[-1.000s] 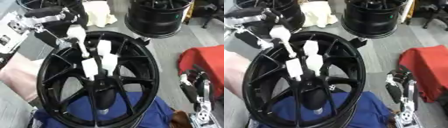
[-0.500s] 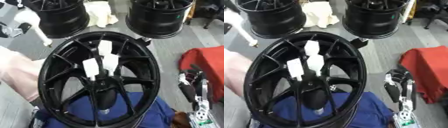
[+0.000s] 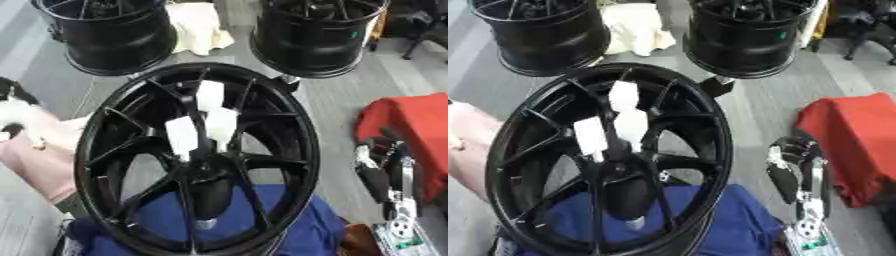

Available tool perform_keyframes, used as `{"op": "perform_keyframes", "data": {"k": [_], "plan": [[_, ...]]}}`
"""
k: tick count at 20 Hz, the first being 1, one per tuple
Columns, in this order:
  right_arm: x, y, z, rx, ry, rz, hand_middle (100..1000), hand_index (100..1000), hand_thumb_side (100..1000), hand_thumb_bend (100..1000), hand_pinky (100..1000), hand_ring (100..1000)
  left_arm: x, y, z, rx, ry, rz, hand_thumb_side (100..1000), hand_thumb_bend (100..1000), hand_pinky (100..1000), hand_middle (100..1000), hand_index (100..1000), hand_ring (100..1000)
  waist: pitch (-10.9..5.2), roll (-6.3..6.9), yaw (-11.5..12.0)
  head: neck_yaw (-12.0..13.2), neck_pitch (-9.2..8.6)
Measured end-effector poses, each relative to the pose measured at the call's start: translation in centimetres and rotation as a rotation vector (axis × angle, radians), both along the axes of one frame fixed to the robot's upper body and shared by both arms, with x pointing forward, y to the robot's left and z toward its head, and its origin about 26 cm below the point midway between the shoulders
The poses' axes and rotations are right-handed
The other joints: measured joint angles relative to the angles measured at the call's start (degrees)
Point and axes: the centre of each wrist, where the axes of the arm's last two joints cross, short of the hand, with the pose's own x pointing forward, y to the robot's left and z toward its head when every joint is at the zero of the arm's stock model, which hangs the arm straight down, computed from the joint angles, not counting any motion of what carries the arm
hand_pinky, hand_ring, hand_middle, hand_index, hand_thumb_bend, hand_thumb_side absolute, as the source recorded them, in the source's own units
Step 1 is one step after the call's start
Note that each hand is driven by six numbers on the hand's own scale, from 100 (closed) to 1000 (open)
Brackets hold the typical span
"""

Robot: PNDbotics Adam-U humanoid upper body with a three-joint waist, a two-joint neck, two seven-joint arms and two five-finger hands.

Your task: Pull the pin out of the wheel hub.

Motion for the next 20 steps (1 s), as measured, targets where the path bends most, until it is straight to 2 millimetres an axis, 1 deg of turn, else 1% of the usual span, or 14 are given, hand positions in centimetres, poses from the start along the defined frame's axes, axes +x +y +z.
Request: {"op": "perform_keyframes", "data": {"k": [1, 2, 5, 6, 7, 10, 12, 13, 14, 17, 20], "plan": [[0.0, 0.0, 0.0, 0.0, 0.0, 0.0, 650, 829, 326, 100, 660, 666, -0.4, 0.4, -1.1, 0.028, 0.015, -0.004, 482, 385, 730, 769, 850, 663, 0.02, -0.03, 0.0, 0.0, 0.0], [0.0, 0.0, 0.0, 0.0, 0.0, 0.0, 650, 829, 326, 100, 660, 666, -0.7, 0.7, -2.0, 0.05, 0.028, -0.013, 498, 391, 731, 767, 851, 663, 0.04, -0.03, 0.0, -0.1, 0.0], [0.0, 0.0, 0.0, 0.0, 0.0, 0.0, 650, 829, 325, 100, 660, 666, -1.5, 1.0, -3.7, 0.082, 0.038, -0.056, 519, 375, 730, 755, 851, 656, 0.05, -0.03, 0.2, -0.2, 0.0], [0.0, 0.0, 0.0, 0.0, 0.0, 0.0, 650, 829, 326, 100, 660, 666, -1.8, 1.1, -4.1, 0.085, 0.038, -0.068, 523, 343, 727, 737, 848, 645, 0.05, -0.03, 0.3, -0.2, 0.01], [0.0, 0.0, 0.0, 0.0, 0.0, 0.0, 650, 829, 326, 100, 660, 666, -2.0, 1.1, -4.5, 0.081, 0.037, -0.078, 524, 338, 726, 735, 848, 643, 0.05, -0.04, 0.4, -0.2, 0.01], [0.0, 0.0, 0.0, 0.0, 0.0, -0.001, 650, 829, 327, 100, 660, 666, -2.5, 0.6, -5.1, 0.03, 0.007, -0.098, 541, 237, 726, 701, 846, 621, 0.07, -0.1, 0.5, -0.2, 0.01], [0.0, -0.1, 0.0, 0.001, 0.0, -0.004, 650, 829, 327, 100, 659, 666, -2.6, -0.3, -5.2, -0.065, -0.05, -0.098, 558, 163, 728, 677, 849, 611, 0.11, -0.22, 0.7, -0.3, 0.01], [0.0, -0.1, 0.0, 0.002, 0.0, -0.007, 650, 829, 327, 100, 659, 666, -2.6, -0.8, -5.1, -0.132, -0.087, -0.088, 562, 146, 729, 671, 849, 609, 0.14, -0.36, 0.9, -0.3, 0.01], [0.0, -0.1, 0.0, 0.002, 0.0, -0.008, 650, 828, 327, 100, 659, 666, -2.6, -1.3, -4.9, -0.209, -0.127, -0.071, 568, 106, 732, 660, 850, 606, 0.19, -0.48, 1.0, -0.4, 0.01], [0.0, -0.2, 0.0, 0.004, 0.0, -0.011, 650, 829, 327, 100, 659, 667, -3.1, -2.1, -4.5, -0.483, -0.229, 0.022, 612, 100, 737, 641, 855, 600, 0.35, -0.66, 1.6, -0.8, 0.01], [0.1, -0.3, 0.0, 0.007, 0.0, -0.018, 650, 828, 327, 100, 659, 667, -4.2, -2.7, -4.7, -0.747, -0.239, 0.136, 681, 100, 751, 623, 860, 600, 0.39, -1.02, 2.3, -1.3, 0.01]]}}
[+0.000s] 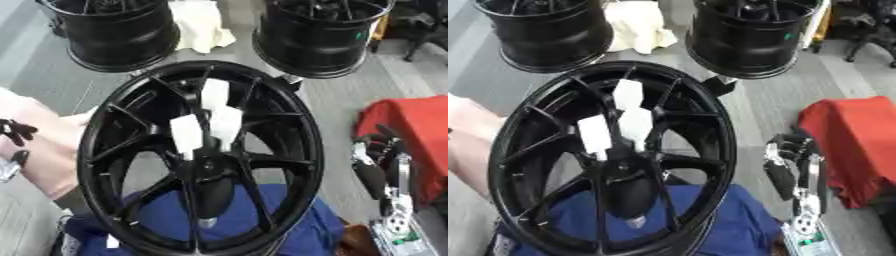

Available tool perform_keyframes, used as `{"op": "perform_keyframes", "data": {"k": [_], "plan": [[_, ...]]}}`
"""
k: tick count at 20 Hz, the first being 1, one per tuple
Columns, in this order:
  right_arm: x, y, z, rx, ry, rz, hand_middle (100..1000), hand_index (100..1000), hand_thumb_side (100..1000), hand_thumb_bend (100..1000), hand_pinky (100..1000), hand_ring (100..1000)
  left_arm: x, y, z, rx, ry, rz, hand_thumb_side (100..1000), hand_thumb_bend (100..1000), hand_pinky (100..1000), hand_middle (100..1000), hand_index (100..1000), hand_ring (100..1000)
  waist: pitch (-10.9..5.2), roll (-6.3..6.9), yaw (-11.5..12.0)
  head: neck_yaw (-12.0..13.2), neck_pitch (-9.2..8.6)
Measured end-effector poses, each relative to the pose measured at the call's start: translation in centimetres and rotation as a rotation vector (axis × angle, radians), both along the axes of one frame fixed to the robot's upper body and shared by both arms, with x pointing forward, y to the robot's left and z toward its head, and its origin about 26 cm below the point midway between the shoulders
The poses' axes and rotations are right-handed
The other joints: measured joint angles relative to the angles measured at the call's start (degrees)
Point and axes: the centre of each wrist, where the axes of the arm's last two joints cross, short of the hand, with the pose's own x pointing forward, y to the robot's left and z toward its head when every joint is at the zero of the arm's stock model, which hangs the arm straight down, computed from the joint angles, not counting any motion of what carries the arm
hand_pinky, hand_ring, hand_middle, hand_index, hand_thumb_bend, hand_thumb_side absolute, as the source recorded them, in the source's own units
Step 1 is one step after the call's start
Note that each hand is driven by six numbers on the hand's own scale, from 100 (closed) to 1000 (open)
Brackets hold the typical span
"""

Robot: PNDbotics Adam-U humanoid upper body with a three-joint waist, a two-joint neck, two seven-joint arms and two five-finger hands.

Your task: Pull the pin out of the wheel hub.

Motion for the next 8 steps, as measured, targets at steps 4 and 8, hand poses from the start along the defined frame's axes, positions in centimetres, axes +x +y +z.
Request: {"op": "perform_keyframes", "data": {"k": [4, 8], "plan": [[0.0, 0.0, 0.0, 0.003, -0.001, -0.003, 650, 828, 328, 100, 659, 667, -1.3, -1.7, -0.1, -0.271, 0.071, -0.016, 705, 100, 751, 614, 861, 595, 0.01, -0.23, 0.3, -0.4, 0.0], [0.0, 0.2, 0.0, 0.009, -0.003, -0.003, 650, 829, 329, 100, 659, 667, -2.1, -3.0, 0.9, -0.357, 0.118, -0.075, 740, 100, 747, 603, 860, 585, 0.01, -0.48, 0.4, -0.4, -0.01]]}}
